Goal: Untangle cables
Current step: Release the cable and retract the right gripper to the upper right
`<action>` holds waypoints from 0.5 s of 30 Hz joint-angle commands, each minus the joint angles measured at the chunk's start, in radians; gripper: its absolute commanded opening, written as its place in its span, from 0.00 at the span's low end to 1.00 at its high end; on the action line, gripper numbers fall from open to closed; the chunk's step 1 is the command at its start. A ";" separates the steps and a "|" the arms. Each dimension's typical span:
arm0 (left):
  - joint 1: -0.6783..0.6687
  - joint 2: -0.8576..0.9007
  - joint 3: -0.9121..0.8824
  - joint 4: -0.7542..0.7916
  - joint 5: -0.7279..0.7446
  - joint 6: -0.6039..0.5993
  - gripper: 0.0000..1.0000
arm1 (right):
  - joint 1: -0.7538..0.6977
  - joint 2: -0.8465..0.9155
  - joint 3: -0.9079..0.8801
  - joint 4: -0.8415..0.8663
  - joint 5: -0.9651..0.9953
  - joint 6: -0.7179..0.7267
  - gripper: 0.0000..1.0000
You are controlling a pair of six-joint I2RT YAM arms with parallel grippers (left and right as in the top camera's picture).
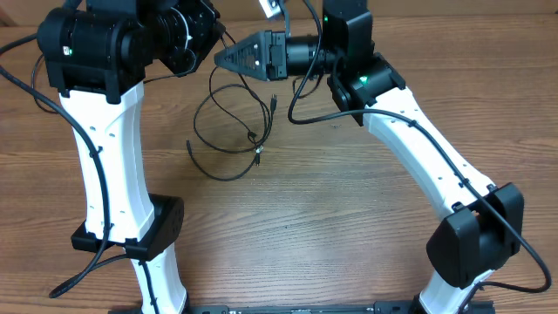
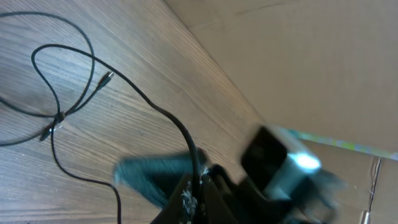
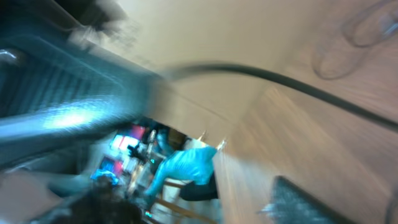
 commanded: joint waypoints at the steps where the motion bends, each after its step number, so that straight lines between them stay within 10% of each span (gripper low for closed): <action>1: 0.001 0.000 0.000 0.023 0.000 0.024 0.04 | -0.041 -0.004 0.006 -0.132 0.162 -0.087 1.00; 15: 0.001 -0.072 0.000 0.047 -0.314 0.066 0.04 | -0.265 -0.004 0.006 -0.571 0.284 -0.087 1.00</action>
